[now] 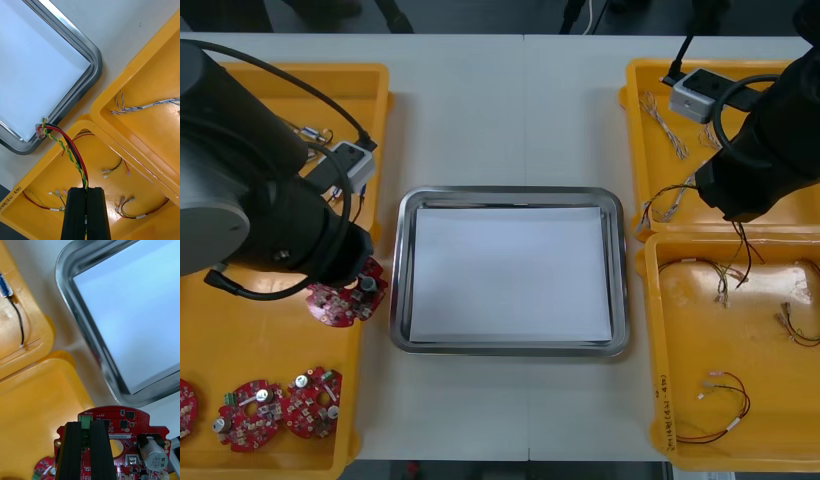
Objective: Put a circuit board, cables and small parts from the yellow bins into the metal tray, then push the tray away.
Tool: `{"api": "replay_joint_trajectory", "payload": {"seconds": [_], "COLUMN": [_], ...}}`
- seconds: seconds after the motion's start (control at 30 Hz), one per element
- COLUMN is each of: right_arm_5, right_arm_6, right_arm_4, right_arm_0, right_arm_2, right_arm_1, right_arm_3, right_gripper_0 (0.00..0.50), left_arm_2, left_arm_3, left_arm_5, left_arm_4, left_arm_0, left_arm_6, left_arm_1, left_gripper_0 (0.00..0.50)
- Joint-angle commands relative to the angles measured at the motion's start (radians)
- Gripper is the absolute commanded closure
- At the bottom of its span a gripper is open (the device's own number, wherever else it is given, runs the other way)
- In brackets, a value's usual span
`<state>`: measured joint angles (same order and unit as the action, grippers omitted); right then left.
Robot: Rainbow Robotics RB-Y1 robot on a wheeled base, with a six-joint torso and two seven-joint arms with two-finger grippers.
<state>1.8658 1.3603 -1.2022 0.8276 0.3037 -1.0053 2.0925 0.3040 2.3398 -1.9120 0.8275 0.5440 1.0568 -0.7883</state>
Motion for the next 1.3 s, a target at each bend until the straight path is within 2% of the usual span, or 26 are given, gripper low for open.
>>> {"api": "replay_joint_trajectory", "payload": {"seconds": [0.03, 0.27, 0.73, 1.03, 1.3], "right_arm_5": [-0.005, 0.003, 0.033, 0.038, 0.039], "right_arm_6": [-0.021, -0.012, 0.000, 0.003, 0.005], "right_arm_4": [0.003, 0.001, -0.008, -0.008, -0.008], "right_arm_0": [0.071, 0.104, 0.111, 0.111, 0.111], "right_arm_2": [0.026, 0.052, 0.057, 0.058, 0.057], "right_arm_1": [0.042, 0.054, 0.056, 0.056, 0.056], "right_arm_3": [-0.025, -0.042, -0.039, -0.034, -0.034], "right_gripper_0": [0.500, 0.500, 0.500, 0.500, 0.500], "left_arm_2": [0.095, 0.228, 0.418, 0.480, 0.523], "left_arm_3": [-0.005, -0.073, -0.220, -0.298, -0.316], "left_arm_5": [0.021, 0.111, 0.329, 0.426, 0.455], "left_arm_4": [-0.064, -0.145, -0.271, -0.303, -0.326], "left_arm_0": [0.085, 0.128, 0.131, 0.131, 0.131], "left_arm_6": [-0.109, -0.158, -0.187, -0.202, -0.221], "left_arm_1": [0.067, 0.106, 0.120, 0.130, 0.132], "left_gripper_0": [0.500, 0.500, 0.500, 0.500, 0.500]}}
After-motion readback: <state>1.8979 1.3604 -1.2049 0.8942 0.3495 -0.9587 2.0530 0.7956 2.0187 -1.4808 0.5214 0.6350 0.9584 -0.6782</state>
